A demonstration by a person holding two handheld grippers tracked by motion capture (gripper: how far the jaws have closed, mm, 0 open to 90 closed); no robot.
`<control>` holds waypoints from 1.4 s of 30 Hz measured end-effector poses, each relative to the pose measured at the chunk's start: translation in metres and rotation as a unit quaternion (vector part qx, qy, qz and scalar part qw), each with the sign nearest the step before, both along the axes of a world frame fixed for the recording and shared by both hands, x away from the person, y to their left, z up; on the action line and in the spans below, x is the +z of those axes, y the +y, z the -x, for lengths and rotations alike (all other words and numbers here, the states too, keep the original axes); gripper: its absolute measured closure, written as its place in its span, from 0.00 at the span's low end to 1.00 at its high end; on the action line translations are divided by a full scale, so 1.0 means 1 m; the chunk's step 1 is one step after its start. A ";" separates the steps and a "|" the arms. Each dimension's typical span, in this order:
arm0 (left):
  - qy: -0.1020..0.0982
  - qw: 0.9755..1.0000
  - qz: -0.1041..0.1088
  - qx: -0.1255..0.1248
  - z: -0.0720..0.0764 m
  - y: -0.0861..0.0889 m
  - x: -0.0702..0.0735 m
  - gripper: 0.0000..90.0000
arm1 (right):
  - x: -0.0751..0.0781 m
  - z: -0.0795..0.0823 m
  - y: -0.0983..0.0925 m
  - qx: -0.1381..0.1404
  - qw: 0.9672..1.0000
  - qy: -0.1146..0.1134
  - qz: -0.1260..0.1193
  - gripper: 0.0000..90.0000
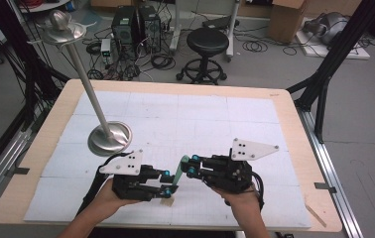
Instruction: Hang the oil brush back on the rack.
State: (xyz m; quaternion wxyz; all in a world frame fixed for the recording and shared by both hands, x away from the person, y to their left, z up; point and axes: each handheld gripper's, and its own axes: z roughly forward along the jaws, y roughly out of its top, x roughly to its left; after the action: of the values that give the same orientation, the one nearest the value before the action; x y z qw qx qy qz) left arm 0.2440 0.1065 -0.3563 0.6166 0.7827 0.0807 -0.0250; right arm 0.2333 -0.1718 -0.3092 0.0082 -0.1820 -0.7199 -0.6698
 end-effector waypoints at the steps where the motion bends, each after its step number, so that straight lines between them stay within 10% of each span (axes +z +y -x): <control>1: 0.000 1.000 0.001 0.000 -0.001 0.000 0.000 0.87 | 0.000 -0.001 0.000 0.000 1.000 -0.001 -0.002 0.92; 7: 0.004 1.000 -0.007 0.013 -0.001 -0.001 -0.001 0.93 | -0.002 -0.001 -0.001 0.004 1.000 -0.005 -0.003 0.88; 9: 0.005 1.000 -0.015 0.025 -0.003 0.000 -0.001 0.93 | -0.004 -0.001 -0.003 -0.012 1.000 0.001 -0.017 0.58; 17: 0.003 0.997 -0.009 0.082 -0.009 0.015 0.004 0.94 | -0.017 0.008 -0.044 -0.086 0.995 -0.019 -0.039 0.33; 27: -0.016 0.985 0.013 0.171 -0.018 0.051 0.025 0.94 | -0.051 0.024 -0.087 -0.266 0.963 -0.019 0.048 0.18; 42: -0.052 0.968 0.035 0.245 -0.028 0.099 0.072 0.94 | -0.065 0.027 -0.090 -0.273 0.959 -0.020 0.080 0.18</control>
State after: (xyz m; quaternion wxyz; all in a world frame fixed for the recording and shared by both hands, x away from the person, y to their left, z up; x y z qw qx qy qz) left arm 0.2724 0.2057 -0.2841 0.6342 0.7174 0.2365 0.1649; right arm 0.2061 -0.2617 -0.3741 -0.2038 -0.3583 -0.6938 -0.5906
